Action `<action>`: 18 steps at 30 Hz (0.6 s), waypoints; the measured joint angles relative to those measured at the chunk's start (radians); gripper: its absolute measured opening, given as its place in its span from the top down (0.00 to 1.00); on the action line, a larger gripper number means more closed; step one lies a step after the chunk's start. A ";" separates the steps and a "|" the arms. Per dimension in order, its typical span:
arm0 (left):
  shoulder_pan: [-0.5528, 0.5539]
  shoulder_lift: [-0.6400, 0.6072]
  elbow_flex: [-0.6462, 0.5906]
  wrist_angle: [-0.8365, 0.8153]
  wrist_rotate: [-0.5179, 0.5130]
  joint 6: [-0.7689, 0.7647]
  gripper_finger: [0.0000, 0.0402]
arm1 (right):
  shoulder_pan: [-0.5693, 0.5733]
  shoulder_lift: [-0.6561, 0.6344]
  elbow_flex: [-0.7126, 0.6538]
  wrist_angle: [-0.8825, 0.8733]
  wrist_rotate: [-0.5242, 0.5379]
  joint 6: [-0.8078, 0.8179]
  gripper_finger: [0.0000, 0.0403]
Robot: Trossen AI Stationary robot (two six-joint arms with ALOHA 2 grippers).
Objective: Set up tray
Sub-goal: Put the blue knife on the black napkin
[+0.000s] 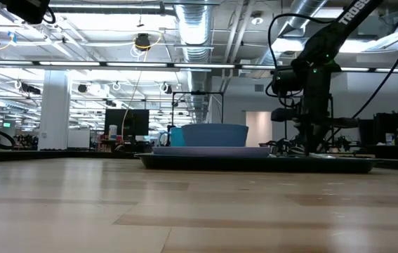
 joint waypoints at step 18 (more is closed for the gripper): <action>0.000 0.000 0.000 0.002 0.000 0.005 0.63 | 0.014 0.081 0.000 0.031 0.004 -0.048 0.98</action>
